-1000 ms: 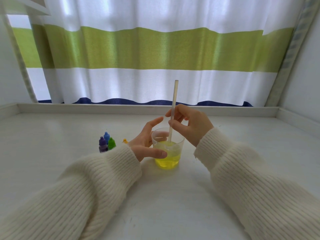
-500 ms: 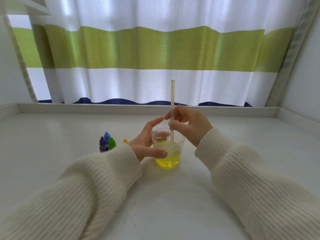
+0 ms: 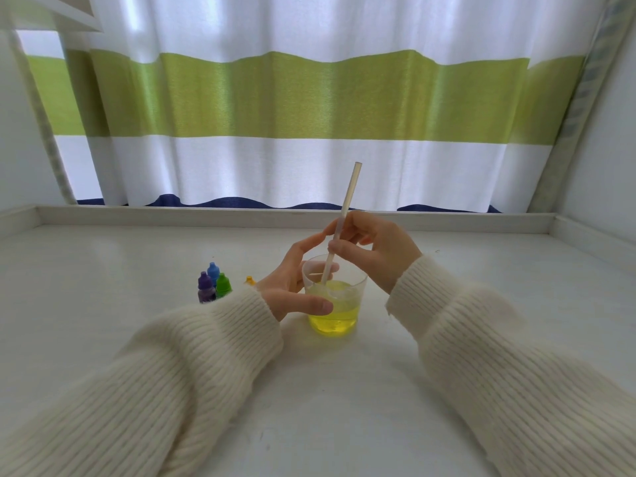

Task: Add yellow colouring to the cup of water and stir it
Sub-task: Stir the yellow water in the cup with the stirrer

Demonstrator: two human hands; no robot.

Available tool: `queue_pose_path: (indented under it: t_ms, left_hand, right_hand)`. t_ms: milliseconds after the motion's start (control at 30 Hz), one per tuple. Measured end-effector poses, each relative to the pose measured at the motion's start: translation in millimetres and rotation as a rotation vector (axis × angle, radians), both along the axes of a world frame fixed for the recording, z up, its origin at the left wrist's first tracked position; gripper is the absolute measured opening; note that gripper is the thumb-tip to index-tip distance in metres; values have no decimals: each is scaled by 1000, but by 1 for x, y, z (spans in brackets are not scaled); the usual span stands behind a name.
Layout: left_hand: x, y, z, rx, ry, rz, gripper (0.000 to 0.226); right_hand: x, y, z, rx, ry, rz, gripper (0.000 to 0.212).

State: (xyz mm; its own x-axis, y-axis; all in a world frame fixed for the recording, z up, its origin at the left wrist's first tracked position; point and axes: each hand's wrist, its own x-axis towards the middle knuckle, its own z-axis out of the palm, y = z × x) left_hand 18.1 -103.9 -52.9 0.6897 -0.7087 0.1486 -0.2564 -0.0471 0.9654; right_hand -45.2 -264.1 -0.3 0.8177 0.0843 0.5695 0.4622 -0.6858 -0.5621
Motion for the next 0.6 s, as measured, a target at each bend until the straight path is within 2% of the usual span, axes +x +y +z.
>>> queue_pose_path:
  t_ms: [267, 600]
  left_hand:
    - [0, 1, 0, -13, 12, -6, 90]
    - [0, 2, -1, -11, 6, 0, 89]
  right_hand:
    - [2, -5, -2, -112, -56, -85, 11]
    - [-1, -3, 0, -36, -12, -58, 15]
